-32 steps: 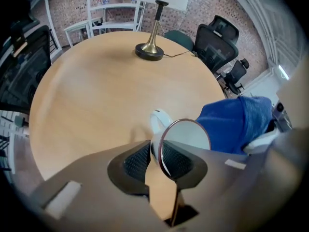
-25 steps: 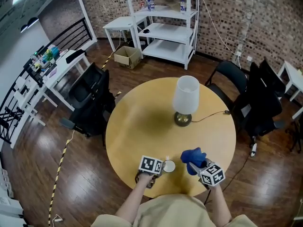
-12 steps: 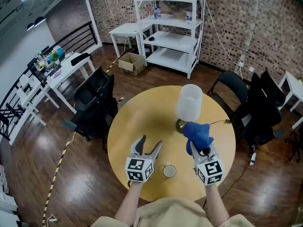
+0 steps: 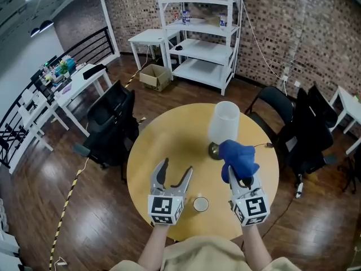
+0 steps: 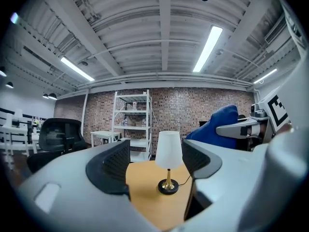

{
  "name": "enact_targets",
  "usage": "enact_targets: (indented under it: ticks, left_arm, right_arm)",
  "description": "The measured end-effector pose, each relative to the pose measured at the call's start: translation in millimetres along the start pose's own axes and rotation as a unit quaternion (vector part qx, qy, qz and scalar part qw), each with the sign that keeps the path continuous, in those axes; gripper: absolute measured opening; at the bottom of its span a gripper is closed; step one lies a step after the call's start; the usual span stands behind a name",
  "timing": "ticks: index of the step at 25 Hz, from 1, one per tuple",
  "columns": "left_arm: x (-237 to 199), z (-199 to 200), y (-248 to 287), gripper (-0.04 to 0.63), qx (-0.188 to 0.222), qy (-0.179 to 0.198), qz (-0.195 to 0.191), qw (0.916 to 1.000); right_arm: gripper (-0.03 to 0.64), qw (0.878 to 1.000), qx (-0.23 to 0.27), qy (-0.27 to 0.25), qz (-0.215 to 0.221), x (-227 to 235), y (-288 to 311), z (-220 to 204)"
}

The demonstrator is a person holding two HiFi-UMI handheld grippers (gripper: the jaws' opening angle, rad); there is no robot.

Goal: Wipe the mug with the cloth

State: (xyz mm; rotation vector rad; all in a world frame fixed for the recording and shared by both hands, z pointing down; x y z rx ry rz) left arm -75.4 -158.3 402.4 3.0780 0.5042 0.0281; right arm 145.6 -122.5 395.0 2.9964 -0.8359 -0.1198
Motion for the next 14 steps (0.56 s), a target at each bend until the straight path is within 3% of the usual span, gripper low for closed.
enact_targets:
  ticks: [14]
  left_arm:
    - [4.5, 1.8, -12.5, 0.299, 0.003, 0.005, 0.016, 0.9999]
  right_arm:
    - [0.071, 1.0, 0.003, 0.005, 0.003, -6.5, -20.7, 0.4]
Point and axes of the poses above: the fingertips, and each gripper's own axes: y forward along the fingers, x to its right, z out of its top, the point moved 6 cm from there along -y, backward along the fingers, and after that the axes turned 11 degrees about z, right-handed, at the moved point
